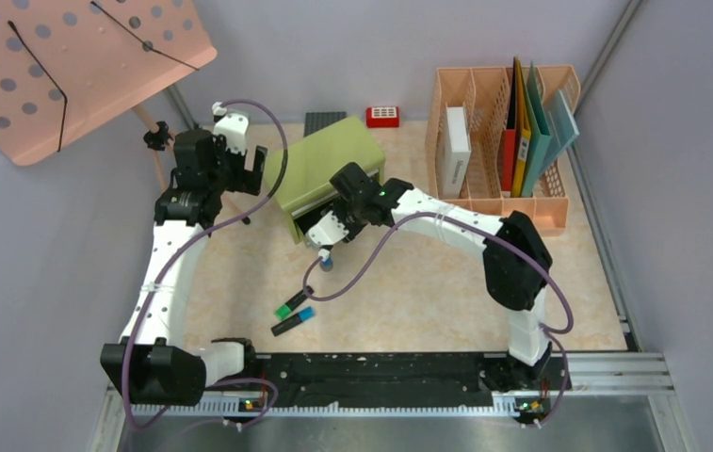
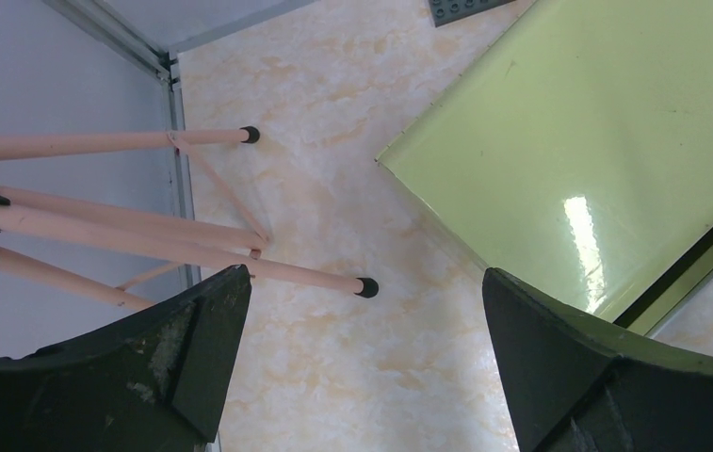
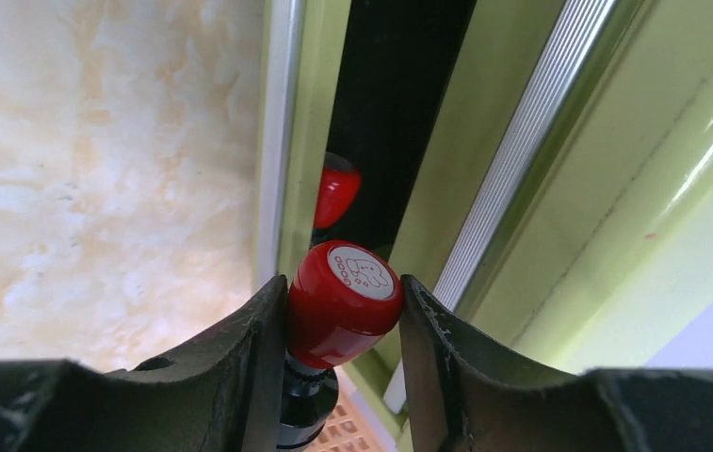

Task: Organize the desk
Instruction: Place the stationery in the storage box.

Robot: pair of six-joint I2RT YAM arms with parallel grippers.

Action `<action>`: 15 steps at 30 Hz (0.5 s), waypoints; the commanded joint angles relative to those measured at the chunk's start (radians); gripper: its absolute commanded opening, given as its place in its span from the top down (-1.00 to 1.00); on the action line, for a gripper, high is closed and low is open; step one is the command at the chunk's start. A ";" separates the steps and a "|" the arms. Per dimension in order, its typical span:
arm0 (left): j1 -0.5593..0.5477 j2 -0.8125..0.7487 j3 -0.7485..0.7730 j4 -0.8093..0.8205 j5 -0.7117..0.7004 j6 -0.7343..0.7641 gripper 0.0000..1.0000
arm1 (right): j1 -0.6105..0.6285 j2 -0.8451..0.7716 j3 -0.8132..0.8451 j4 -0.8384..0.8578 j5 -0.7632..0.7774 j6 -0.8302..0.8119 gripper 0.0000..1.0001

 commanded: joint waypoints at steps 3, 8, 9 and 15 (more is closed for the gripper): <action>0.005 -0.006 0.007 0.063 -0.011 0.006 -0.98 | -0.021 0.051 0.062 0.070 -0.003 -0.135 0.65; 0.005 -0.004 0.008 0.063 -0.013 0.003 -0.98 | -0.022 0.078 0.065 0.095 -0.002 -0.175 0.64; 0.005 -0.003 0.009 0.062 -0.013 0.002 -0.97 | -0.022 0.081 0.067 0.096 -0.002 -0.182 0.64; 0.005 0.000 0.014 0.061 -0.014 -0.002 -0.98 | -0.024 0.090 0.055 0.115 0.008 -0.240 0.62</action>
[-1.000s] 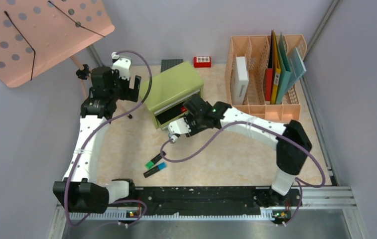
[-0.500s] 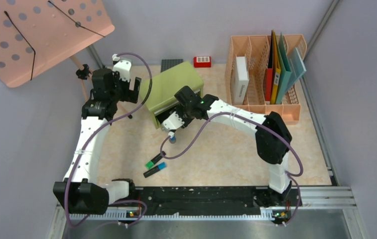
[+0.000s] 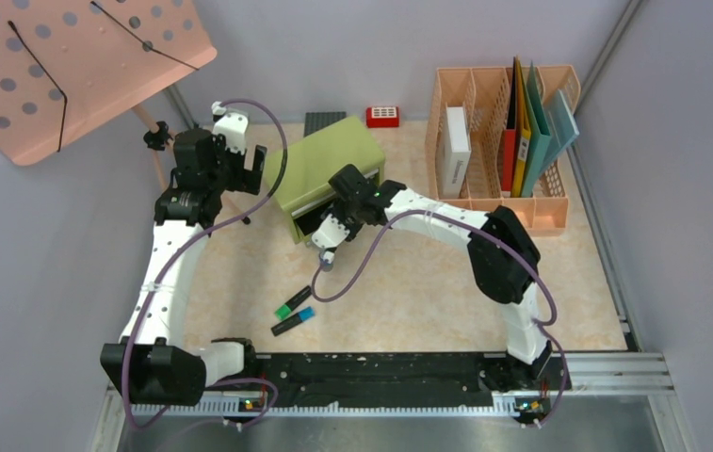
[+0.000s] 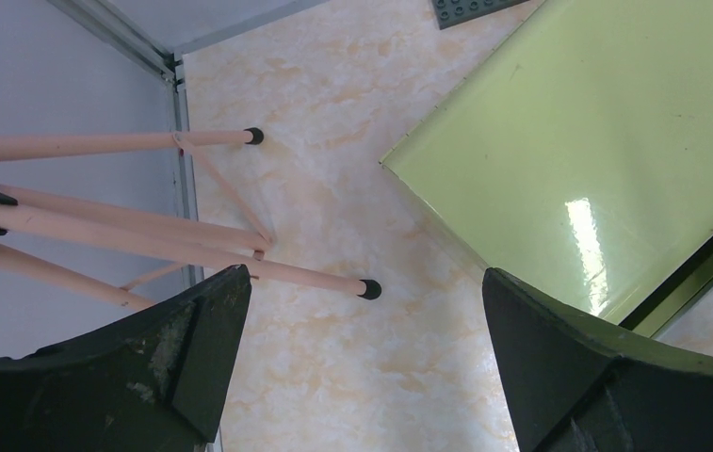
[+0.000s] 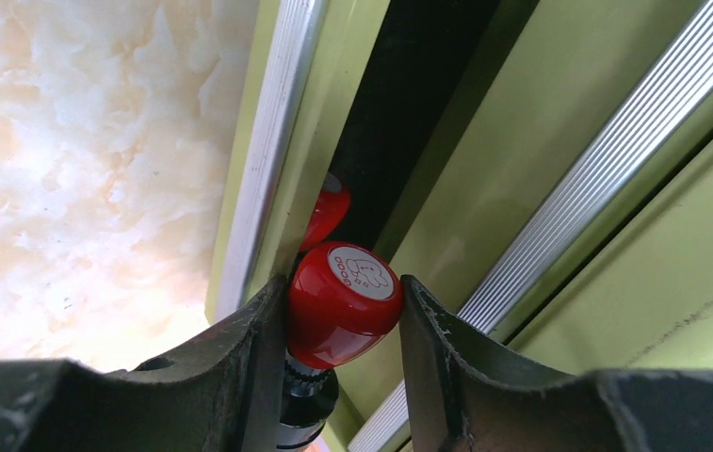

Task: Organize the desk
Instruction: Place the stationery in the storage box.

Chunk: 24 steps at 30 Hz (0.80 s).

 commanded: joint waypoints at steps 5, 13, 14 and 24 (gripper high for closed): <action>0.005 0.004 0.018 0.050 -0.005 -0.004 -0.98 | -0.005 0.015 0.039 0.063 0.003 -0.105 0.54; 0.005 0.006 0.023 0.047 -0.014 -0.002 -0.98 | -0.006 0.024 0.042 0.075 0.004 -0.133 0.17; 0.005 0.006 0.023 0.047 -0.014 -0.003 -0.98 | -0.006 0.027 0.040 0.077 0.004 -0.133 0.15; 0.005 0.004 0.030 0.040 -0.016 -0.003 -0.98 | -0.006 0.016 0.024 0.112 0.025 -0.131 -0.09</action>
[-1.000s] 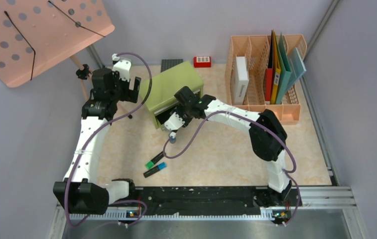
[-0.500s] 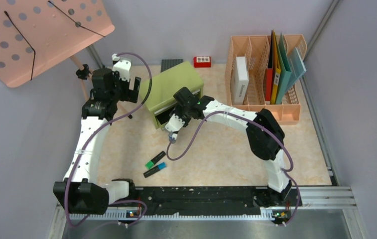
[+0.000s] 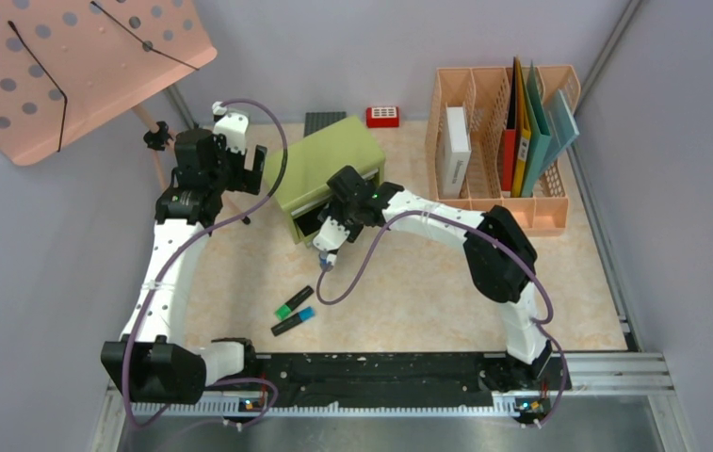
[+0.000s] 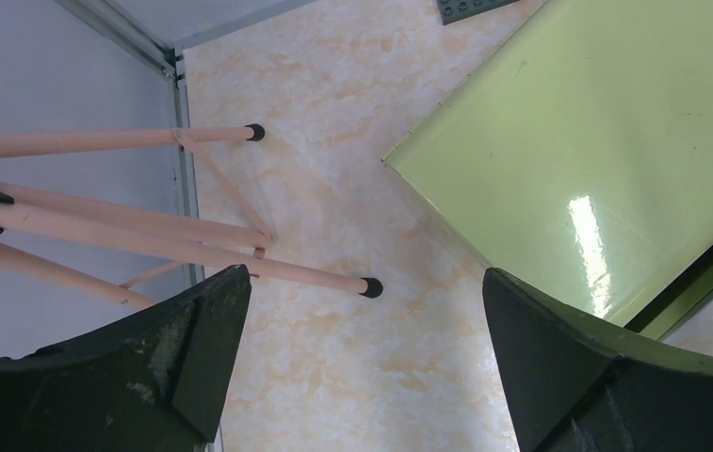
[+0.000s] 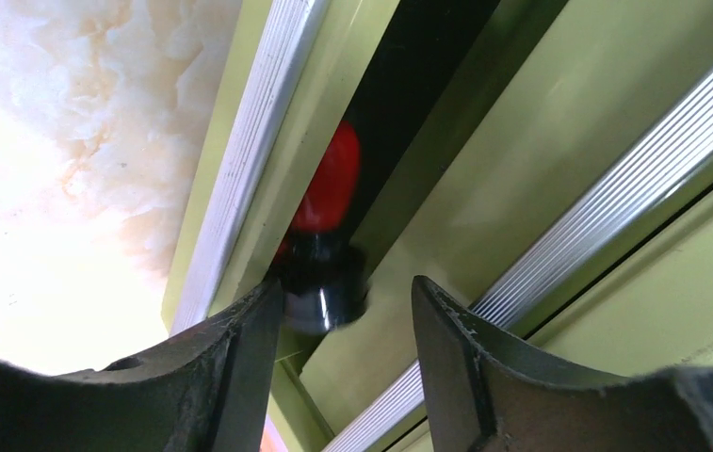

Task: Organize the desk
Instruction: Place the stationery in the storage box.

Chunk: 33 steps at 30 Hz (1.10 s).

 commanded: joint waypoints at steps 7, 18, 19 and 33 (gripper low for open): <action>0.005 -0.010 0.027 0.038 -0.009 -0.004 -0.98 | -0.005 -0.024 0.017 0.074 0.028 -0.011 -0.14; 0.005 -0.020 0.036 0.023 -0.001 -0.007 -0.98 | -0.005 -0.090 0.030 0.051 0.056 -0.015 -0.09; 0.005 -0.021 0.035 0.023 -0.003 -0.007 -0.98 | -0.007 -0.097 0.031 0.050 0.056 -0.013 -0.09; 0.005 -0.009 0.035 0.029 0.001 -0.015 -0.97 | -0.007 -0.180 0.160 -0.143 -0.146 0.326 -0.11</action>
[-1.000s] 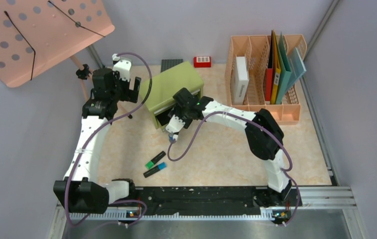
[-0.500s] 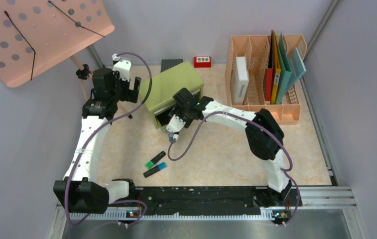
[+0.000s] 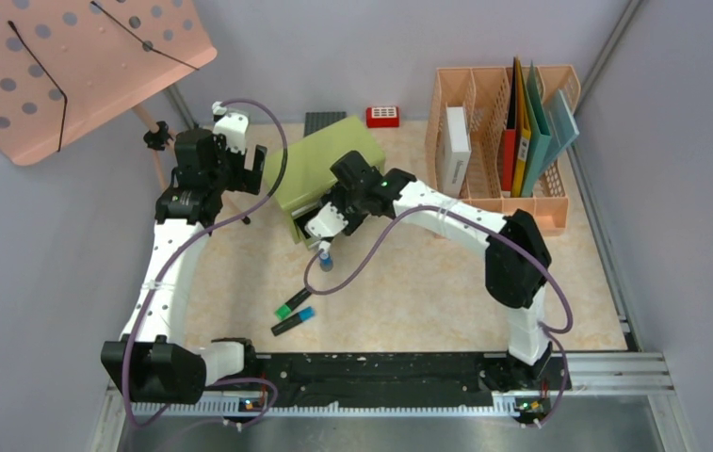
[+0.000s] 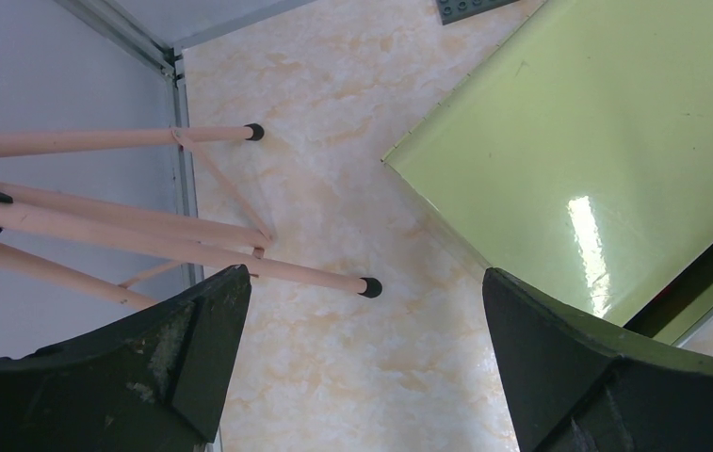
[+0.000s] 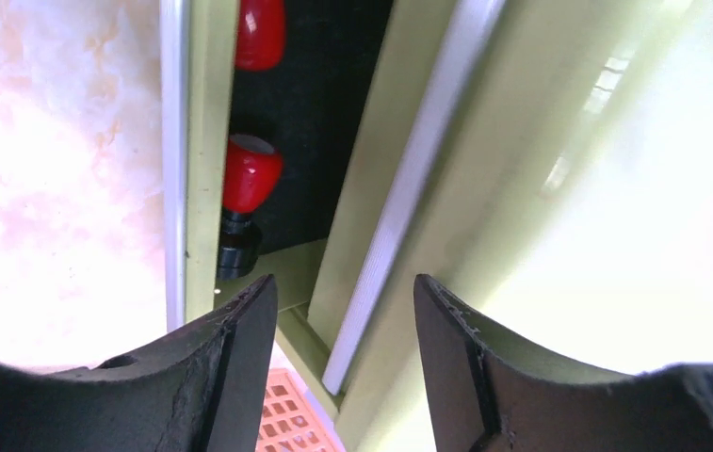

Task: Organize the desk
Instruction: Pick up the stationery from the center of the board.

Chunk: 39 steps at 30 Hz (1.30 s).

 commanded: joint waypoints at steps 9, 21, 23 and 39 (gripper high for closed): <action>0.005 -0.009 0.046 0.017 0.030 -0.041 -0.97 | -0.014 -0.209 0.019 -0.009 -0.320 0.707 -0.24; 0.004 -0.022 0.040 0.027 -0.009 -0.093 -0.97 | -0.034 -0.256 -0.358 0.325 -0.521 1.378 -0.19; 0.005 -0.015 0.051 0.020 -0.019 -0.110 -0.97 | -0.034 -0.243 -0.407 0.382 -0.528 1.446 -0.13; 0.005 -0.021 0.033 0.030 -0.019 -0.097 -0.97 | 0.071 -0.086 -0.461 0.590 -0.312 1.575 -0.03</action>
